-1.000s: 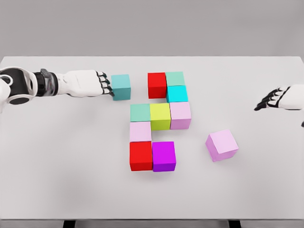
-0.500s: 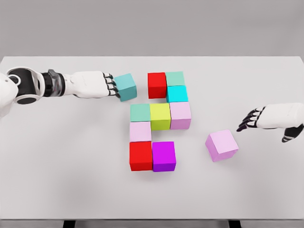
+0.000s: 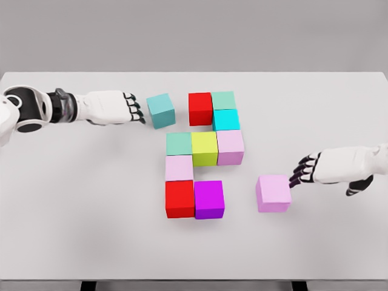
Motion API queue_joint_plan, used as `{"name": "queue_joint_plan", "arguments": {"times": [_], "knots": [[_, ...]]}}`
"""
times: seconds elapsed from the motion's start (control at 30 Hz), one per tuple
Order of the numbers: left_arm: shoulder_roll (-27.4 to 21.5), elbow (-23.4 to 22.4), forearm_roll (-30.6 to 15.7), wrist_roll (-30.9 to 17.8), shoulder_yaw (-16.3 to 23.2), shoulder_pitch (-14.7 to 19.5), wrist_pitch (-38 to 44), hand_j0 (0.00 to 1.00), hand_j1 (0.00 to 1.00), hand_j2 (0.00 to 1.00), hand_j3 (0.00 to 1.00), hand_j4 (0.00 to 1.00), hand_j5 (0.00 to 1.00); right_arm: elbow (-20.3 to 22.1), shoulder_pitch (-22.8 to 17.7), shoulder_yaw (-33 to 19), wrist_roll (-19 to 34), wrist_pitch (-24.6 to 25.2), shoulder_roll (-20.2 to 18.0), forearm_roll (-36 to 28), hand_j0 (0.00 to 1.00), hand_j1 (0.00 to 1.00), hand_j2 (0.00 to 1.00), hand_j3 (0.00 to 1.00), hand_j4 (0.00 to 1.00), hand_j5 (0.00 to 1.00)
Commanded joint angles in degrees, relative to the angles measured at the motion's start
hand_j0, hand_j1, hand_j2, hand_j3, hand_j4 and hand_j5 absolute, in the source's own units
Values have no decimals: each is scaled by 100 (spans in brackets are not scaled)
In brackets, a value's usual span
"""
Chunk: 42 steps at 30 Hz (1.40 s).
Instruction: Assemble the squares on the desktop into the number 2
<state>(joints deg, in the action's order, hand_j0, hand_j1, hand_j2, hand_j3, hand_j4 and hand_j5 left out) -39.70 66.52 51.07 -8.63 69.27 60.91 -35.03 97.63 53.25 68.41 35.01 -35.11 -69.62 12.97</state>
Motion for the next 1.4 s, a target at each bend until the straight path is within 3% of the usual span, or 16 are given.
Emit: {"name": "queue_joint_plan", "arguments": {"times": [0.0,0.2,0.53,1.13,1.37], "knots": [[6,-104,-18,2,-19,0,3,91,91,91,91,91,91,187,1,-4,-1,11,-61,-22,100,100,100,100,100,100],[217,-526,-18,2,-27,176,3,93,93,93,93,93,93,134,-17,-4,-1,11,-184,-22,100,100,100,100,100,100],[445,-711,-18,2,-10,220,3,93,93,93,93,93,93,266,-105,58,-1,11,-272,-14,100,100,100,100,100,100],[700,-1036,-18,2,-10,334,3,93,93,93,93,93,93,292,-96,58,-1,11,168,4,100,100,100,100,100,100],[727,-1071,-18,11,-10,343,3,93,93,93,93,93,93,248,-87,-39,-1,11,115,101,100,100,100,100,100,100]]}}
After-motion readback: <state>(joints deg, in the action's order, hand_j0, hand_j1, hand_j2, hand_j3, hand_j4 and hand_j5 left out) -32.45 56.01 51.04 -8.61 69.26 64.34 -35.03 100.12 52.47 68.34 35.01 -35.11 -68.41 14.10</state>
